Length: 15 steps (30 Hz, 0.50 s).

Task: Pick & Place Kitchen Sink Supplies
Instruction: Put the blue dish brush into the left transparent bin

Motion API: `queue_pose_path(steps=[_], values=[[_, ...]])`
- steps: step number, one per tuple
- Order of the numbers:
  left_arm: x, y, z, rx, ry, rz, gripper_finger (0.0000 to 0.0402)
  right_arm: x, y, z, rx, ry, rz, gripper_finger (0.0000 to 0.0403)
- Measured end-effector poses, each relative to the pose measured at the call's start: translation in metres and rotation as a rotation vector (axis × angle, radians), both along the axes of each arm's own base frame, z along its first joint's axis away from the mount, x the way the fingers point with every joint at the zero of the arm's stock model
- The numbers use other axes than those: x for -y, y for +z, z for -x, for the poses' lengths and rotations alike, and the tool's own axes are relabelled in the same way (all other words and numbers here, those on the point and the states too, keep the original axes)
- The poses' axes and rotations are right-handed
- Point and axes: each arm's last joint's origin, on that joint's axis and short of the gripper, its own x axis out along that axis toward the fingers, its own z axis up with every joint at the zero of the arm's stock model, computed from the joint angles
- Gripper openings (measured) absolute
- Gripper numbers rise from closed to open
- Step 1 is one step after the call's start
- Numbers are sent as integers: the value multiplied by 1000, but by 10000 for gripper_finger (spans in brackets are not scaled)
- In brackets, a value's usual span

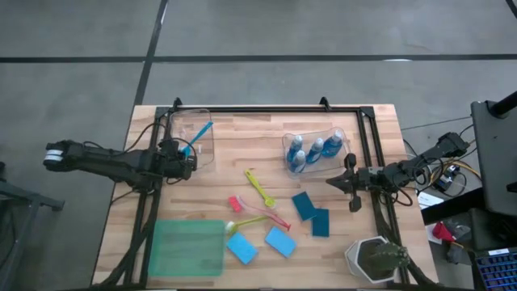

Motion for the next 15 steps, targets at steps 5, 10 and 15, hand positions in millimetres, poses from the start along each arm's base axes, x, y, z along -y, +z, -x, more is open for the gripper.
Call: queue_pose_path(steps=[5, 10, 15], values=[[0, 0, 0, 2, 0, 1, 52, 0, 0, 0, 0, 0, 0, 8], [0, 0, 0, 2, -6, 17, 102, 0, 0, 0, 0, 0, -1, 8], [0, 0, 0, 0, -11, 16, 154, 0, 0, 0, 0, 0, -2, 8]])
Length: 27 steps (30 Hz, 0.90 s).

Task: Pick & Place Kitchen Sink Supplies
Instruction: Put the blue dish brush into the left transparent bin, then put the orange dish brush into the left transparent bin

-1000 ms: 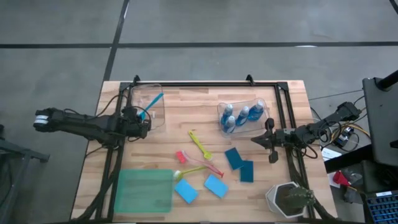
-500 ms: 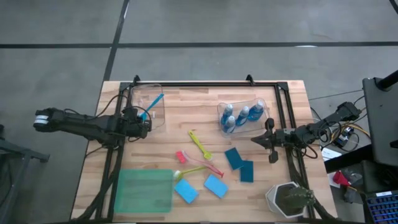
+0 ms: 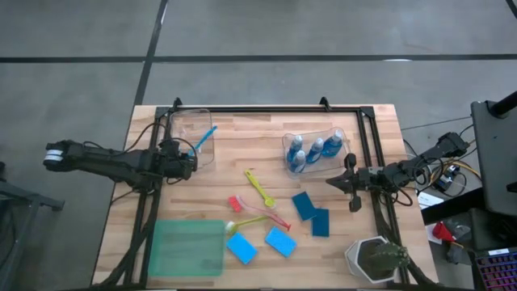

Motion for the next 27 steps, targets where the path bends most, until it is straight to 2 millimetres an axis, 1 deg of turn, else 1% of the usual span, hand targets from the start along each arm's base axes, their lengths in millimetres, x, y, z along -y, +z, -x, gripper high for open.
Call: queue_pose_path(steps=[3, 7, 12, 16, 18, 22, 25, 27], values=[[0, 1, -1, 13, -6, 17, 175, 0, 0, 0, 0, 0, 1, 8], [1, 7, -3, 17, -35, 28, 190, 0, 0, 0, 0, 0, 1, 8], [1, 24, -8, 36, -79, 11, 193, 0, 0, 0, 0, 0, 0, 8], [2, 38, -19, 99, -154, -25, 193, 0, 0, 0, 0, 0, 0, 8], [3, 44, -27, 148, -225, -60, 193, 0, 0, 0, 0, 0, 1, 8], [8, 61, -49, 286, -434, -131, 193, 0, 0, 0, 0, 0, 1, 8], [16, 71, -65, 365, -642, -185, 193, 0, 0, 0, 0, 0, 0, 8], [23, 74, -75, 394, -788, -212, 193, 0, 0, 0, 0, 0, 2, 8]])
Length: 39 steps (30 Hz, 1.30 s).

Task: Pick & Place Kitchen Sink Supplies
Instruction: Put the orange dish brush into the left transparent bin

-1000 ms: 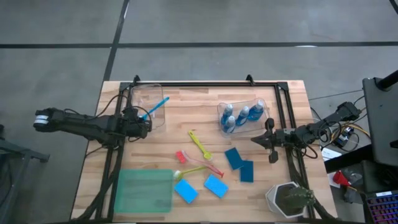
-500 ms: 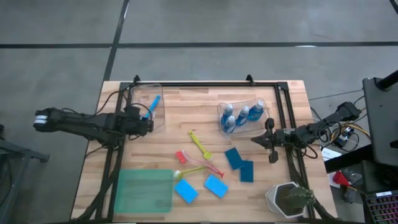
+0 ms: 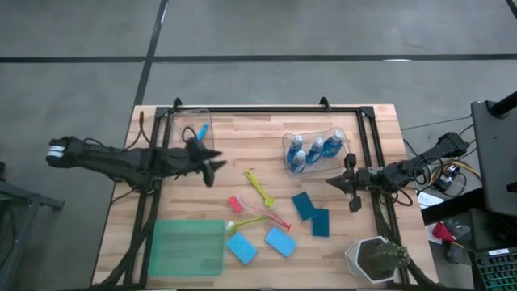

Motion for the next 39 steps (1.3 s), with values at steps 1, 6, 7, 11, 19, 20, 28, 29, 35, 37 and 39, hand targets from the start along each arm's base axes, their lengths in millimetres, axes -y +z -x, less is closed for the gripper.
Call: queue_pose_path(steps=[1, 6, 7, 11, 19, 20, 28, 29, 35, 37, 39], values=[[3, 0, -4, 0, -61, -22, 193, 0, 0, 0, 0, 0, -1, 8], [15, -16, -23, -73, -218, -52, 193, 0, 0, 0, 0, -1, -2, 8], [16, -20, -26, -92, -231, -48, 193, 0, 0, 0, 0, 0, -1, 8], [23, -33, -37, -137, -287, -17, 193, 0, 0, 0, 0, 0, -1, 8], [38, -50, -53, -224, -378, -33, 193, 0, 0, 0, 0, 0, -1, 8], [40, -51, -55, -235, -389, -44, 193, 0, 0, 0, 0, 0, 0, 8], [57, -54, -71, -292, -521, -213, 193, 0, 0, 0, 0, 0, -1, 8], [57, -55, -72, -298, -527, -224, 193, 0, 0, 0, 0, 0, 0, 8], [59, -64, -73, -344, -531, -219, 193, 0, 0, 0, 0, -1, -1, 8], [60, -64, -73, -352, -536, -218, 193, 0, 0, 0, 0, 0, 0, 8], [60, -66, -71, -368, -535, -210, 193, 0, 0, 0, 0, 0, -1, 8]])
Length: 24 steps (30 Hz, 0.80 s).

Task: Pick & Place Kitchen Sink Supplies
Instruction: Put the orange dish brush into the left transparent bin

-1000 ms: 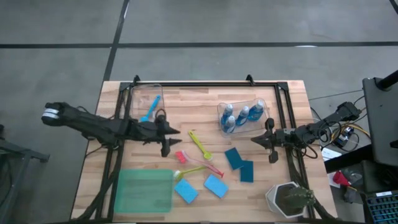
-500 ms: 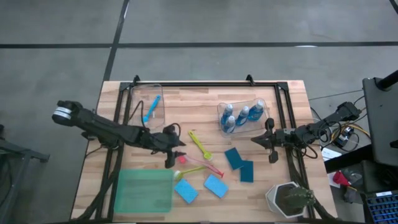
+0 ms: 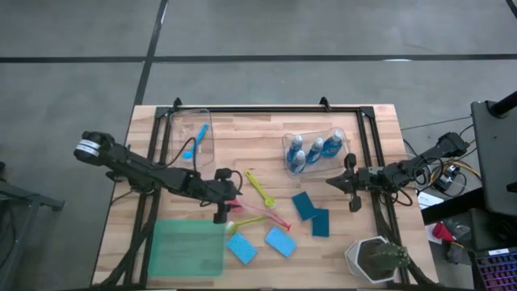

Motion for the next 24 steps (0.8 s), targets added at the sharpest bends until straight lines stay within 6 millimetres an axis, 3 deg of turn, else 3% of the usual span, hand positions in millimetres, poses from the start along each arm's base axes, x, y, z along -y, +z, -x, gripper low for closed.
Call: queue_pose_path(steps=[7, 16, 24], values=[[2, -6, 0, -38, -13, -17, 193, 0, 0, 0, 0, 0, 1, 8], [10, -9, -28, 64, 2, 38, 193, 0, 0, 0, 0, 0, 0, 8], [15, -34, -44, -31, -13, 40, 193, 0, 0, 0, 0, 0, 1, 8]])
